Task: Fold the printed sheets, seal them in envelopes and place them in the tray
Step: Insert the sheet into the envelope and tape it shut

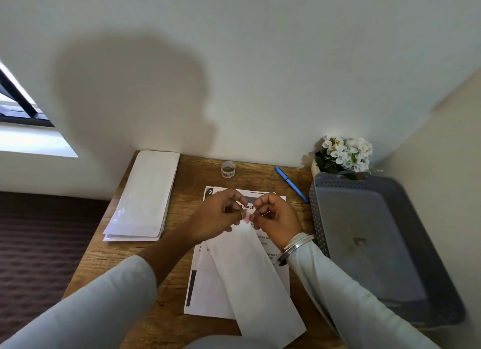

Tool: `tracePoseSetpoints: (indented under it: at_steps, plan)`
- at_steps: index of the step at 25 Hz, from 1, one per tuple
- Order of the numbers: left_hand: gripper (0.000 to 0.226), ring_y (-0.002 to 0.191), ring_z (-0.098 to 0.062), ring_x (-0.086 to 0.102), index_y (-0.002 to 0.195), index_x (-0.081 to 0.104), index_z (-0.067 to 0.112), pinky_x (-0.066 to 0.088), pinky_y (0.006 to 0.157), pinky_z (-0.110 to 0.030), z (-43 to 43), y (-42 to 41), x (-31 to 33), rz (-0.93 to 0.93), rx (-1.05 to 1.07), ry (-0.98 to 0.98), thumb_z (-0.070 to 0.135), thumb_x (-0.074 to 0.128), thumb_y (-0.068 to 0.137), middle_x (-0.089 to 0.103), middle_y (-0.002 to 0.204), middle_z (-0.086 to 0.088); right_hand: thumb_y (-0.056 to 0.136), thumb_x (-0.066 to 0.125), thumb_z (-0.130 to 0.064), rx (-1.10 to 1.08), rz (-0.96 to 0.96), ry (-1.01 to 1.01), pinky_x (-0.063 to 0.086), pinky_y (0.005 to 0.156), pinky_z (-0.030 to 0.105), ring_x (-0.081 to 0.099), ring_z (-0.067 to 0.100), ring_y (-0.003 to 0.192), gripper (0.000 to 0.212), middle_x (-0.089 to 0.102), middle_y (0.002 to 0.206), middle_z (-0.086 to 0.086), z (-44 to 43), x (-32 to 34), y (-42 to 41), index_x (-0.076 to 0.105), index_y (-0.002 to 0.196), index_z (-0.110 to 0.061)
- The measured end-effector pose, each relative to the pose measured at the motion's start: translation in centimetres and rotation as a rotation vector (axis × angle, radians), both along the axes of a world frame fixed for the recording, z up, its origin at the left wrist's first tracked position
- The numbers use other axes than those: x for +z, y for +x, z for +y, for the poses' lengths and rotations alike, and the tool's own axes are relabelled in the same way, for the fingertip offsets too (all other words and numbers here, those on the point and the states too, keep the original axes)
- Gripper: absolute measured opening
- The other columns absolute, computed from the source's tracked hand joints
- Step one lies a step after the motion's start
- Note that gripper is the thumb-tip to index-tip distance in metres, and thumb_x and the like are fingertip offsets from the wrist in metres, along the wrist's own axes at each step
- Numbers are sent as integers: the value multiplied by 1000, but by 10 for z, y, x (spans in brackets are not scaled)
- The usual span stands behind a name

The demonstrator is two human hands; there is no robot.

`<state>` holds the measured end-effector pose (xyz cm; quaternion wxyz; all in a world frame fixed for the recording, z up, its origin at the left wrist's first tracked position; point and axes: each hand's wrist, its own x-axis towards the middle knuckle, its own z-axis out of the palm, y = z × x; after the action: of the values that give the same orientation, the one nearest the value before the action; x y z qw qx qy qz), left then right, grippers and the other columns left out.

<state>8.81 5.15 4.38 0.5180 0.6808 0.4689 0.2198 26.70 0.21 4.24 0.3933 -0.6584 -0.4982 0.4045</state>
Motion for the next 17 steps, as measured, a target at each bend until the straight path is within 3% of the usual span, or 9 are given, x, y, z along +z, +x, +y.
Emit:
tracePoseSetpoints:
  at_steps: [4,8,10,14,17]
  plan:
    - [23,85,-12,71,112,64,27,63,71,-35,5,-4,-11,19,87,35,12,66,94,74,94,8,85,66,2,-75,86,-38,57,56,32,69,25,63,17,70,85,9,-4,-9,-3,64,86,-15]
    - [35,101,-11,64,120,62,30,56,77,-23,8,-11,-29,290,71,157,24,75,88,67,120,10,85,64,5,-209,253,-135,56,57,35,70,29,62,17,75,86,12,-10,-33,-8,71,81,-10]
    - [48,105,-13,60,126,59,29,56,84,-27,8,-10,-34,402,12,129,29,80,83,62,129,5,84,61,10,-228,293,-177,54,58,33,70,30,63,22,75,87,13,-9,-43,-12,71,79,-9]
    - [61,108,-16,61,132,56,27,55,94,-40,8,-1,-35,491,-48,56,27,83,78,62,127,4,82,61,10,-233,289,-216,57,63,35,71,29,65,24,77,83,9,-3,-52,-15,72,77,-9]
    - [47,102,-16,63,127,60,26,56,91,-38,14,2,-39,473,-48,30,25,77,83,68,120,2,82,64,7,-204,257,-220,58,66,37,71,27,66,21,77,80,6,-1,-55,-13,73,77,-11]
